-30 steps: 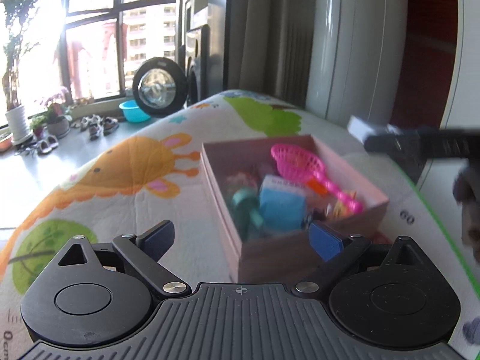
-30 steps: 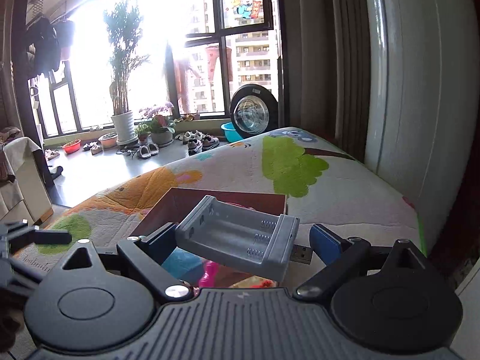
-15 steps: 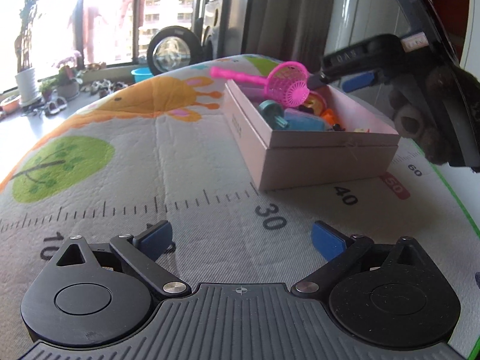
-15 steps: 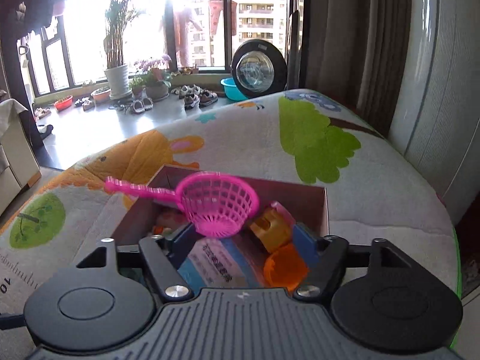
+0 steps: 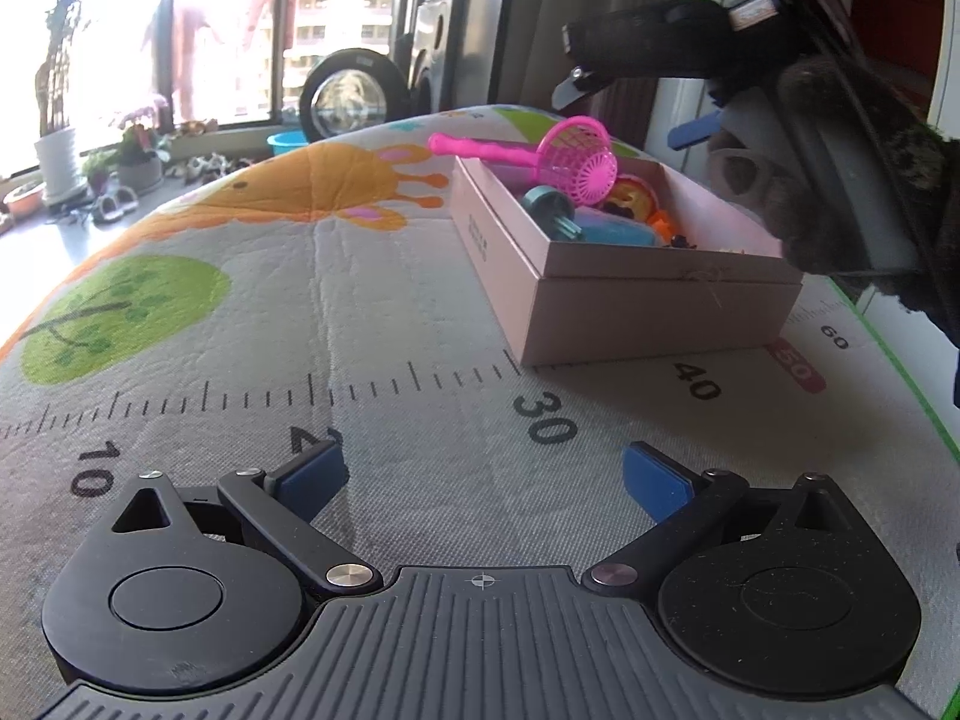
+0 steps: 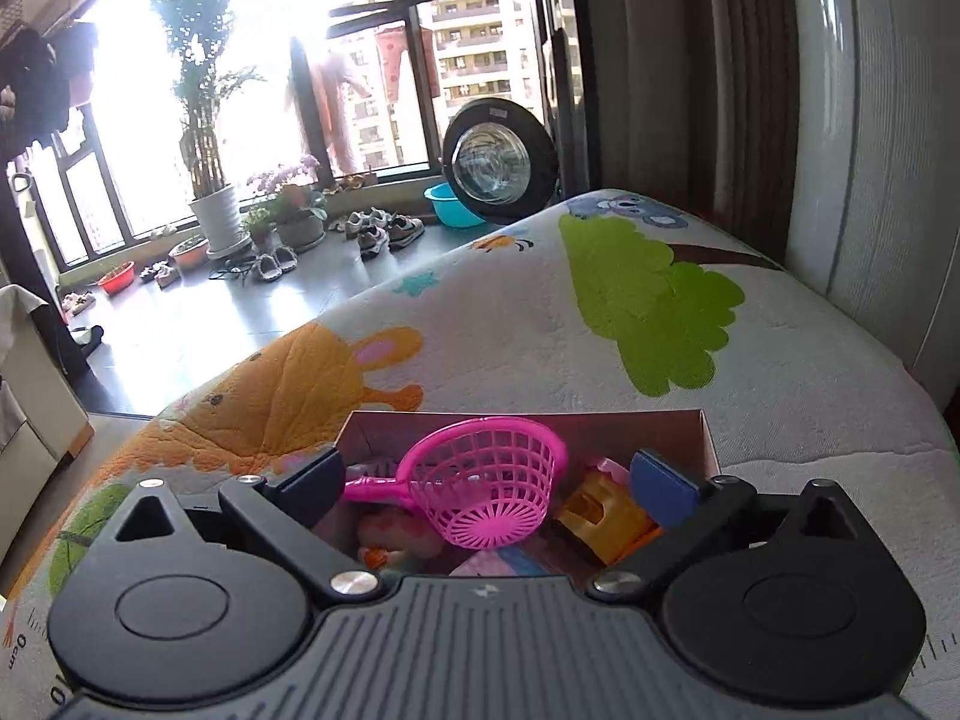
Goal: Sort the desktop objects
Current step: 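Push the pink net down into the box with the right tool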
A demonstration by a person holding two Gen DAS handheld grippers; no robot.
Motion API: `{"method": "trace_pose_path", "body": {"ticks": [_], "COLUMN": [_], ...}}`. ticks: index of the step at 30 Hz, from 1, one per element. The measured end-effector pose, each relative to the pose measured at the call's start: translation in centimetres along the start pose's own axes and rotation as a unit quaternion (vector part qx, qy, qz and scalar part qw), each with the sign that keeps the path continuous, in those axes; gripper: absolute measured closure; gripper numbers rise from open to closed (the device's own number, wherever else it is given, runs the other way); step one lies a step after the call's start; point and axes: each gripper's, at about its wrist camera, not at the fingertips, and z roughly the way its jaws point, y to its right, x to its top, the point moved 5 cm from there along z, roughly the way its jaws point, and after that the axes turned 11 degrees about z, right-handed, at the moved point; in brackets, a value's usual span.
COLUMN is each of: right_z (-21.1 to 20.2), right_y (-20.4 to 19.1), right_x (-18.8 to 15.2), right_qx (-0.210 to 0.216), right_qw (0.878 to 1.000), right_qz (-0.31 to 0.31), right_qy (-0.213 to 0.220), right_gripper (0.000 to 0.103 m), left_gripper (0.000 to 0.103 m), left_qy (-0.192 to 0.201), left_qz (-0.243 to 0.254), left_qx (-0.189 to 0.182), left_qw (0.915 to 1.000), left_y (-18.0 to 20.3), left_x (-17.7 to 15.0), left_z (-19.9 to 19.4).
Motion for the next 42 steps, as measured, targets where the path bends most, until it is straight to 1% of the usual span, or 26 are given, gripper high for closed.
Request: {"method": "trace_pose_path", "body": {"ticks": [2,3,5,6,7,8,10,12,14,17,19,20,21,23,24,25,27,29,31,33,35,37,38,40,41,42], "right_z": [1.9,2.7,4.0,4.1,3.9,3.7,2.4,0.3,-1.8,-4.7,-5.9,-6.3,-6.5,-5.8,-5.3,-4.5,-3.3,-2.5,-1.9,-1.9,-3.0,-5.6,-7.5,-10.5,-12.0,-12.9], "right_y": [0.4,0.7,1.0,1.0,1.0,0.9,1.3,1.6,2.1,2.6,2.7,2.8,2.7,2.5,2.2,1.8,1.4,1.2,1.6,2.2,3.0,3.2,3.1,3.1,3.1,3.1], "right_x": [-0.1,-0.3,-0.7,-0.8,-0.7,-0.6,-0.1,0.8,1.7,2.5,2.3,2.1,1.9,1.5,1.3,1.2,1.1,1.2,1.1,0.7,0.1,-1.0,-2.1,-4.1,-5.6,-7.0], "right_qx": [-0.003,-0.002,-0.001,0.010,0.018,0.019,0.015,0.017,-0.004,-0.034,-0.053,-0.065,-0.070,-0.069,-0.063,-0.054,-0.049,-0.037,-0.032,-0.032,-0.029,0.000,0.025,0.057,0.071,0.079], "right_qw": [0.999,0.998,0.996,0.996,0.996,0.996,0.997,0.999,1.000,0.998,0.992,0.988,0.984,0.980,0.979,0.980,0.983,0.987,0.989,0.991,0.993,0.994,0.994,0.993,0.992,0.992], "right_qz": [0.035,0.051,0.072,0.077,0.073,0.068,0.060,0.035,0.003,-0.057,-0.107,-0.134,-0.149,-0.163,-0.165,-0.162,-0.153,-0.141,-0.124,-0.109,-0.095,-0.099,-0.105,-0.105,-0.103,-0.103], "right_qy": [-0.026,-0.040,-0.060,-0.053,-0.052,-0.054,-0.039,-0.018,-0.007,-0.021,-0.038,-0.051,-0.063,-0.092,-0.100,-0.101,-0.086,-0.068,-0.066,-0.068,-0.057,-0.034,-0.022,-0.006,-0.001,-0.006], "right_gripper": [0.003,0.006,0.019,0.024,0.032,0.033,0.033,0.033,0.033,0.033,0.033,0.033,0.033,0.032,0.032,0.029,0.020,0.019,0.019,0.019,0.019,0.018,0.016,0.000,0.000,0.000], "left_gripper": [0.001,0.001,0.001,0.001,0.001,0.001,0.001,0.001,0.000,0.001,0.000,0.000,0.000,0.000,0.000,0.000,0.000,0.000,0.000,0.000,0.000,0.000,0.000,0.000,0.000,0.000], "left_qy": [0.001,0.002,0.005,0.007,0.010,0.013,0.020,0.024,0.023,0.020,0.022,0.023,0.022,0.015,0.009,0.005,0.002,0.004,0.000,-0.008,-0.010,0.002,0.010,0.018,0.017,0.012], "left_qz": [-0.003,-0.005,-0.009,-0.010,-0.009,-0.008,-0.007,-0.011,-0.017,-0.020,-0.014,-0.011,-0.008,-0.005,-0.003,0.002,0.013,0.022,0.020,0.006,-0.005,0.000,0.011,0.038,0.049,0.056], "left_qx": [-0.004,-0.005,-0.012,-0.017,-0.020,-0.021,-0.024,-0.024,-0.022,-0.026,-0.034,-0.039,-0.046,-0.056,-0.059,-0.060,-0.055,-0.044,-0.030,-0.019,-0.007,0.013,0.027,0.058,0.070,0.076], "left_qw": [1.0000,1.0000,0.9999,0.9998,0.9997,0.9997,0.9995,0.9994,0.9994,0.9993,0.9991,0.9989,0.9987,0.9983,0.9982,0.9982,0.9984,0.9988,0.9993,0.9998,0.9999,0.9999,0.9995,0.9974,0.9962,0.9955], "left_y": [0.1,0.1,0.2,0.3,0.4,0.5,0.6,0.4,0.2,0.1,0.4,0.5,0.8,1.3,1.7,1.9,2.3,2.1,1.5,0.7,0.3,0.2,0.4,0.9,1.2,1.5], "left_x": [0.0,0.0,0.2,0.4,0.6,0.7,0.9,1.0,1.0,1.0,1.0,1.0,0.9,0.8,0.8,0.8,0.5,0.3,0.1,-0.1,-0.2,-0.1,-0.1,0.1,0.2,0.2], "left_z": [0.0,-0.1,-0.3,-0.4,-0.5,-0.8,-1.2,-1.4,-1.5,-1.7,-2.0,-2.0,-1.8,-1.2,-0.8,-0.6,-0.7,-1.1,-1.2,-1.0,-0.7,-0.9,-1.0,-1.0,-0.9,-0.7]}}
